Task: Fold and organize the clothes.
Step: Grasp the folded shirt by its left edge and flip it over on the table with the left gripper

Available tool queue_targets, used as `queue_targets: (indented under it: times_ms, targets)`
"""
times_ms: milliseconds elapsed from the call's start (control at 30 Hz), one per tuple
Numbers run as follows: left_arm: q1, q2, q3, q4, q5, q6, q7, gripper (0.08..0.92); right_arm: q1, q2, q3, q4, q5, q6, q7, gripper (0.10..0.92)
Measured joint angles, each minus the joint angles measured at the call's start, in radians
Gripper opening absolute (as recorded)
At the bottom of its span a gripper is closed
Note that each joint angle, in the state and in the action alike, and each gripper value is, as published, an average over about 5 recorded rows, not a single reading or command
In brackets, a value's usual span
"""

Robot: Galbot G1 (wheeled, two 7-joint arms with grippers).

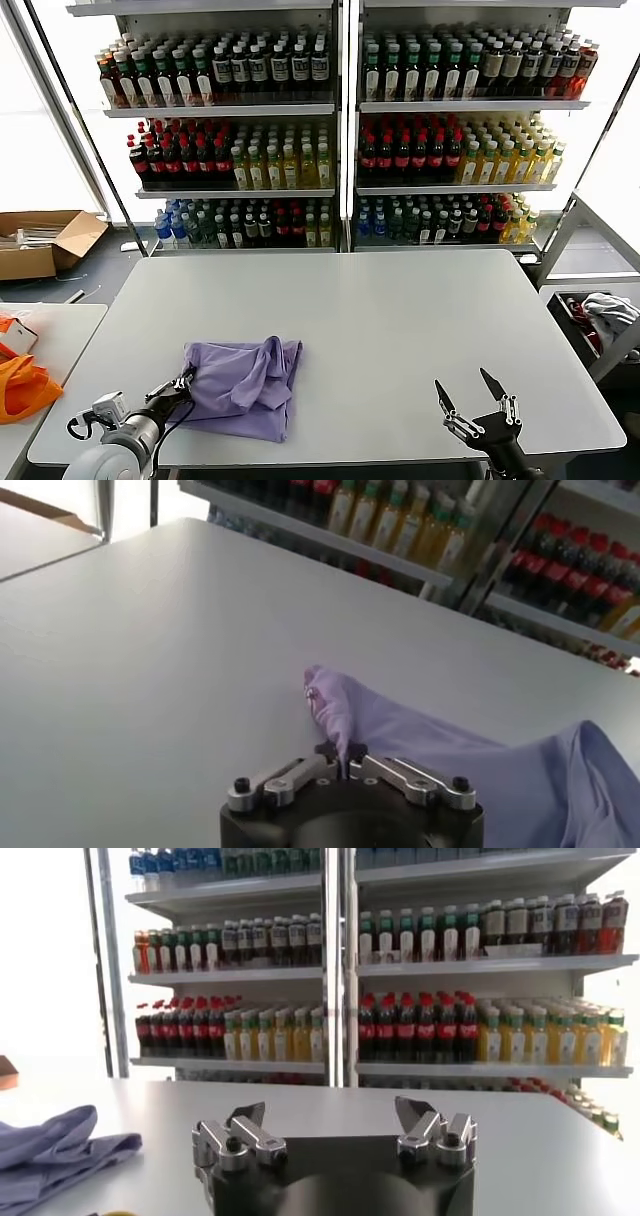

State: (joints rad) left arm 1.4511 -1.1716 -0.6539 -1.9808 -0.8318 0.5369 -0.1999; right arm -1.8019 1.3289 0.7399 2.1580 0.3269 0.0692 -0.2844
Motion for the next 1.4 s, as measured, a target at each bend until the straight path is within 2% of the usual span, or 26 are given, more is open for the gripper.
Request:
queue_targets:
  times_ms: [233, 533, 800, 933, 1100, 1400]
  targets:
    - [0.031, 0.04, -0.123, -0.019, -0.022, -0.007, 0.022, 0.112, 0.01, -0.004, -0.012, -0.008, 0.001, 0.01, -0.001, 0.823]
    - [0.048, 0.176, -0.315, -0.034, -0.096, -0.004, 0.039, 0.112, 0.002, -0.004, -0.023, -0.007, 0.006, 0.029, -0.001, 0.823]
    - [0.048, 0.253, -0.345, -0.115, -0.124, 0.012, 0.016, 0.112, 0.003, -0.004, -0.025, -0.008, 0.012, 0.043, 0.002, 0.823]
    - [0.043, 0.258, -0.252, -0.182, -0.106, 0.016, -0.021, 0.112, 0.0, -0.001, -0.025, 0.0, 0.009, 0.045, 0.002, 0.823]
    - [0.007, 0.231, -0.018, -0.223, -0.093, -0.002, -0.076, 0.112, -0.013, 0.005, -0.016, 0.014, 0.007, 0.049, 0.003, 0.823]
    - [-0.152, 0.089, 0.462, -0.138, -0.139, -0.078, -0.171, 0.112, -0.035, 0.027, -0.015, 0.033, -0.011, 0.045, 0.008, 0.823]
